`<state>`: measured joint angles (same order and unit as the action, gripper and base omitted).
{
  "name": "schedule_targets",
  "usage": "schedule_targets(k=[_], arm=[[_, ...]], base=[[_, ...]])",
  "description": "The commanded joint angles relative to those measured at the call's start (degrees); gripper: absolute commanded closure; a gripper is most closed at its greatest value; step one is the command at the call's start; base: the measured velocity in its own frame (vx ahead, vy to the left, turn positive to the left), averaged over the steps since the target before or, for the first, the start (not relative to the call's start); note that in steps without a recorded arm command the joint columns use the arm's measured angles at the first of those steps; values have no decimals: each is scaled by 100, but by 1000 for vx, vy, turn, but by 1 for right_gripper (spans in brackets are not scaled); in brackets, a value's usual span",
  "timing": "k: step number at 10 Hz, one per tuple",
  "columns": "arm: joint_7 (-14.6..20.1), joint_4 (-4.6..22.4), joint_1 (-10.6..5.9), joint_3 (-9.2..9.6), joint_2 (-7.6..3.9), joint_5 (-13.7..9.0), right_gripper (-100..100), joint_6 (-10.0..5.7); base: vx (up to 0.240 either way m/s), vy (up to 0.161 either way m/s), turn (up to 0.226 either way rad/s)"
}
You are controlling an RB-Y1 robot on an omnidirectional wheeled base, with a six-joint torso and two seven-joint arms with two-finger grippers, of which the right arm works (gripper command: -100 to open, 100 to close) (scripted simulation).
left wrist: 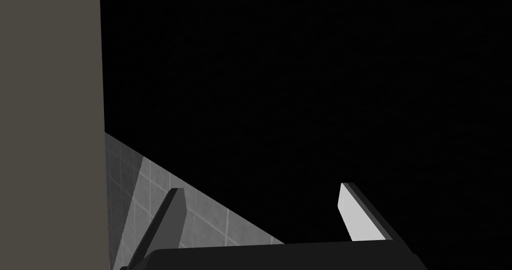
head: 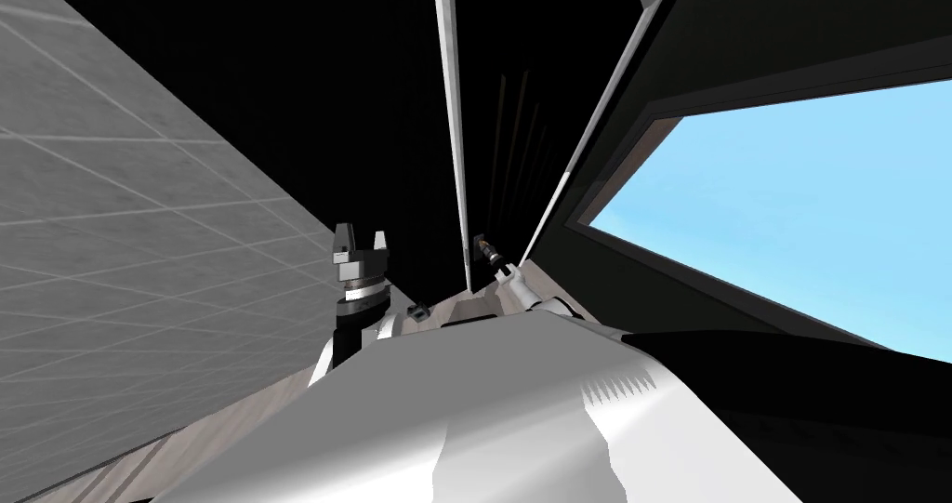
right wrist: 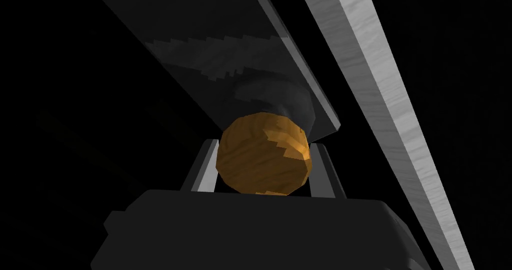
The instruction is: Pull the door open
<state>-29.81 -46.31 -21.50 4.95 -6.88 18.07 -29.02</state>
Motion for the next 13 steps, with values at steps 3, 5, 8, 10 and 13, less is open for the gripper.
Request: schedule_targets(k=[3, 5, 8, 10, 13], arm=[[587, 55, 23, 89, 20, -335, 100, -29], [861, 60, 23, 98, -7, -471, 100, -26], [1141, 65, 24, 107, -35, -617, 100, -23], [1376, 70, 24, 116, -63, -767, 100, -19], [1846, 81, 24, 134, -121, -1068, 100, -12]], base=[[-47, -25, 96], [-44, -26, 88], [-31, -14, 54], [-56, -39, 139], [-51, -37, 110]])
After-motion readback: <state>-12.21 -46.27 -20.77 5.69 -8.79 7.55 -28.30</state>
